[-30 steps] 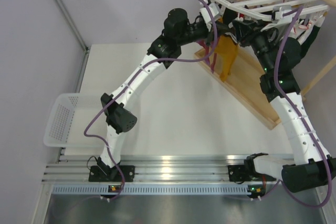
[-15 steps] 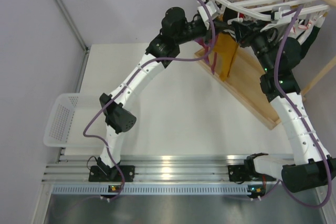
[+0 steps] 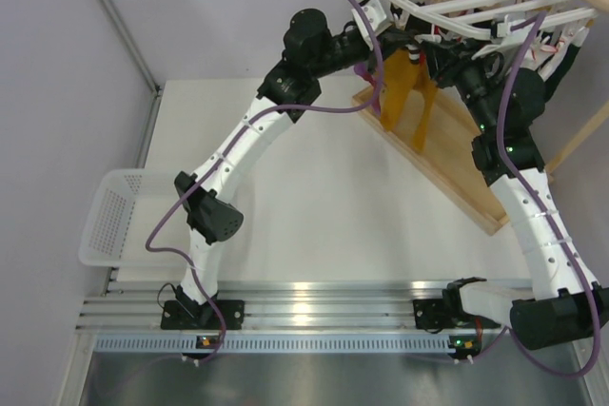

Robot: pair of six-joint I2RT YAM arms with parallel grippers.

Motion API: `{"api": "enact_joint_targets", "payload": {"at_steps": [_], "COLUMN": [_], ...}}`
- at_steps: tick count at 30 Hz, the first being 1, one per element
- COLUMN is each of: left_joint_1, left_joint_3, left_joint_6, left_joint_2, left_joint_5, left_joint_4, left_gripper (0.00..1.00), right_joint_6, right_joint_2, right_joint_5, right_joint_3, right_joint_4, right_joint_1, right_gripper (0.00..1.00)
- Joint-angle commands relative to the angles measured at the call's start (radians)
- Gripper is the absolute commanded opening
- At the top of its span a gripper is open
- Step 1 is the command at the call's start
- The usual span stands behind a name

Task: Clip the socks to the hanger
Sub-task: Clamp the sock onto the hanger.

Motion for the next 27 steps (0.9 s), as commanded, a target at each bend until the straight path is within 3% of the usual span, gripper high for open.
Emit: {"api": "enact_joint_targets", "payload": {"at_steps": [1,6,12,15,27], "left_joint_1": [-0.001,-0.001,-0.001,-0.001,-0.001], "left_joint_3": [0.006,-0.003,-0.007,-0.008,-0.016], "left_joint_6": [0.02,0.032,0.033,0.037,0.024], "left_joint_2": [-0.072,-0.074,-0.077,-0.077,-0.072], "left_joint_5": [0.019,0.017,0.019,0.019,0.028], "left_joint_4": [0.085,0.084,0.084,0.084,0.085], "left_gripper": [0.0,0.0,0.0,0.0,0.0], "right_joint_6": [-0.009,0.0,0.006,0.013,0.069], "right_joint_2": [-0.028,-0.026,-0.025,-0.023,-0.048], "right_joint_5": [-0.048,-0.05,-0.042,-0.038,-0.056], "right_joint_3": [-0.003,0.006,0.011,0.013,0.014], "right_joint_4": [-0.016,-0.022,-0.019,-0.019,-0.008], "right_joint_1": [-0.005,-0.005,-0.005,-0.005,-0.005], "right_gripper": [0.0,0.02,0.33,0.44,0.77]}}
